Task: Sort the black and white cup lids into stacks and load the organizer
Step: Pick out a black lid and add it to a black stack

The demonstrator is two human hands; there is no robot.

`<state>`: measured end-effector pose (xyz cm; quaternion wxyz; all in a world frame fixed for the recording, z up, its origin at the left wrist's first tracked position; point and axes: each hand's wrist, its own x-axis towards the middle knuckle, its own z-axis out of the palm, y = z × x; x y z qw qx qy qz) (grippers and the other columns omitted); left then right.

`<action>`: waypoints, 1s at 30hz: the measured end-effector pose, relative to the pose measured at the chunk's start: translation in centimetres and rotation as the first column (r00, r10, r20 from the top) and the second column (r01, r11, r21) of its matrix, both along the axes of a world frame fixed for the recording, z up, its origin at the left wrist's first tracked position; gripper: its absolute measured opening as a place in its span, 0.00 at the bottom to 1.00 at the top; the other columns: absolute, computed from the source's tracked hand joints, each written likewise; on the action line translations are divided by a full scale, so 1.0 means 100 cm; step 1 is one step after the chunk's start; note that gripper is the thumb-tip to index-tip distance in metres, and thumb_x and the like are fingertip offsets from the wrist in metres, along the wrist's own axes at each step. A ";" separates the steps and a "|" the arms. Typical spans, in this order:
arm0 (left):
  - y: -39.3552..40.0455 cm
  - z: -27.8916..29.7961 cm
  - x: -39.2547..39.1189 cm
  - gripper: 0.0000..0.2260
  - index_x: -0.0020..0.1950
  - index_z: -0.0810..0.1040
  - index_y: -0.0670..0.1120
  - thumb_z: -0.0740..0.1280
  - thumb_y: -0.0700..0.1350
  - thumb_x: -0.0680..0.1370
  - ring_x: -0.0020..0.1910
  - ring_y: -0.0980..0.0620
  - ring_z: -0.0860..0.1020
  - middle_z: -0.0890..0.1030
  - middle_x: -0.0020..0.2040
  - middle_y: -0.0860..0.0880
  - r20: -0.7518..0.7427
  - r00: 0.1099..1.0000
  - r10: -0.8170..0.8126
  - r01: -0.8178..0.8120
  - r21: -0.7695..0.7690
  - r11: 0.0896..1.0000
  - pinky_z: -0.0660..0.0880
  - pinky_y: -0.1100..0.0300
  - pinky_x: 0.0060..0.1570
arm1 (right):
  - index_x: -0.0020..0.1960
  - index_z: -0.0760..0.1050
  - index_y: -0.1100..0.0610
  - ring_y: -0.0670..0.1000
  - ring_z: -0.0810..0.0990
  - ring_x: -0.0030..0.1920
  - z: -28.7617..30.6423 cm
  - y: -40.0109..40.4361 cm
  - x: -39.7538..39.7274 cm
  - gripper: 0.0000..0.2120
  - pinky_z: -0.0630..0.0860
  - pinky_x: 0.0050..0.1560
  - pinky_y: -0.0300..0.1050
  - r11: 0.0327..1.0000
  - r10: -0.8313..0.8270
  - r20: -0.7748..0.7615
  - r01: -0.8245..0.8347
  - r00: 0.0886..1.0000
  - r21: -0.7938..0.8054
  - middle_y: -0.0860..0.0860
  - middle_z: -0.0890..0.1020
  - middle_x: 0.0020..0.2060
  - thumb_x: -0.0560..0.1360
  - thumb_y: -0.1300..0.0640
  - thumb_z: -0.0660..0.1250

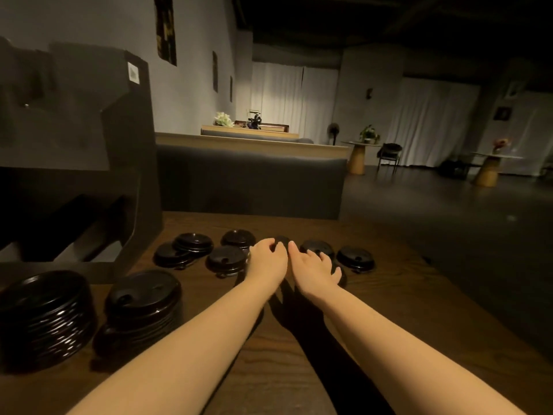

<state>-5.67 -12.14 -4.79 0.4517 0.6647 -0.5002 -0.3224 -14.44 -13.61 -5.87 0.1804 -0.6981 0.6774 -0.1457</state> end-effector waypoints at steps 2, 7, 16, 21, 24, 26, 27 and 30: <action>-0.011 -0.016 -0.006 0.20 0.74 0.65 0.47 0.57 0.48 0.83 0.75 0.47 0.62 0.65 0.75 0.47 0.023 1.000 0.007 -0.007 0.034 0.999 0.62 0.51 0.71 | 0.75 0.58 0.45 0.58 0.45 0.77 -0.010 -0.008 -0.014 0.25 0.41 0.72 0.64 0.994 -0.109 0.053 0.110 0.993 -0.006 0.52 0.54 0.77 0.81 0.40 0.45; -0.017 -0.043 -0.014 0.19 0.74 0.65 0.49 0.58 0.45 0.82 0.75 0.48 0.60 0.64 0.75 0.48 0.103 0.994 -0.024 0.023 0.011 1.000 0.63 0.53 0.71 | 0.76 0.52 0.55 0.57 0.51 0.76 -0.039 -0.017 -0.027 0.37 0.53 0.73 0.54 0.966 -0.226 0.058 0.232 0.972 -0.115 0.56 0.55 0.76 0.76 0.40 0.63; -0.018 -0.046 0.005 0.20 0.75 0.65 0.49 0.58 0.40 0.82 0.72 0.50 0.66 0.68 0.73 0.48 -0.137 0.990 -0.029 0.027 -0.018 0.999 0.64 0.55 0.69 | 0.73 0.59 0.52 0.55 0.65 0.70 -0.039 -0.021 -0.037 0.37 0.64 0.67 0.50 0.982 -0.135 0.185 0.157 0.973 -0.108 0.52 0.71 0.68 0.70 0.45 0.72; -0.018 -0.038 0.011 0.24 0.77 0.60 0.46 0.62 0.43 0.81 0.74 0.48 0.63 0.64 0.76 0.46 -0.223 0.974 -0.037 0.039 0.005 0.999 0.62 0.53 0.70 | 0.77 0.50 0.51 0.49 0.69 0.69 -0.040 -0.013 -0.042 0.40 0.66 0.67 0.46 0.994 0.052 0.476 0.001 0.878 -0.111 0.50 0.72 0.68 0.74 0.59 0.70; -0.018 -0.038 0.019 0.23 0.76 0.63 0.44 0.63 0.42 0.81 0.69 0.46 0.70 0.69 0.72 0.43 -0.218 0.976 0.008 -0.003 0.025 1.000 0.69 0.51 0.68 | 0.76 0.56 0.52 0.48 0.69 0.69 -0.038 -0.009 -0.046 0.34 0.66 0.66 0.43 0.992 0.087 0.579 -0.018 0.811 -0.124 0.50 0.71 0.69 0.75 0.64 0.67; -0.017 -0.038 0.021 0.23 0.75 0.64 0.45 0.64 0.41 0.80 0.61 0.48 0.77 0.76 0.67 0.43 -0.218 0.976 -0.013 0.023 0.048 0.999 0.75 0.54 0.59 | 0.75 0.59 0.52 0.49 0.67 0.70 -0.034 -0.007 -0.047 0.30 0.65 0.67 0.44 0.993 0.089 0.676 -0.014 0.731 -0.116 0.49 0.69 0.70 0.76 0.63 0.66; -0.015 -0.038 0.020 0.23 0.74 0.66 0.46 0.65 0.42 0.80 0.57 0.50 0.79 0.78 0.63 0.44 -0.160 0.985 -0.058 0.068 0.056 0.996 0.75 0.56 0.56 | 0.74 0.60 0.51 0.50 0.66 0.70 -0.032 -0.005 -0.046 0.29 0.65 0.67 0.44 0.994 0.080 0.722 -0.006 0.687 -0.105 0.49 0.68 0.71 0.77 0.61 0.66; -0.012 -0.044 0.015 0.16 0.66 0.75 0.49 0.67 0.47 0.78 0.53 0.55 0.78 0.81 0.54 0.52 0.107 0.978 -0.181 0.175 0.063 0.983 0.73 0.61 0.54 | 0.73 0.61 0.50 0.49 0.65 0.71 -0.030 -0.005 -0.046 0.27 0.64 0.66 0.43 0.991 0.080 0.702 0.017 0.708 -0.130 0.48 0.66 0.71 0.77 0.58 0.66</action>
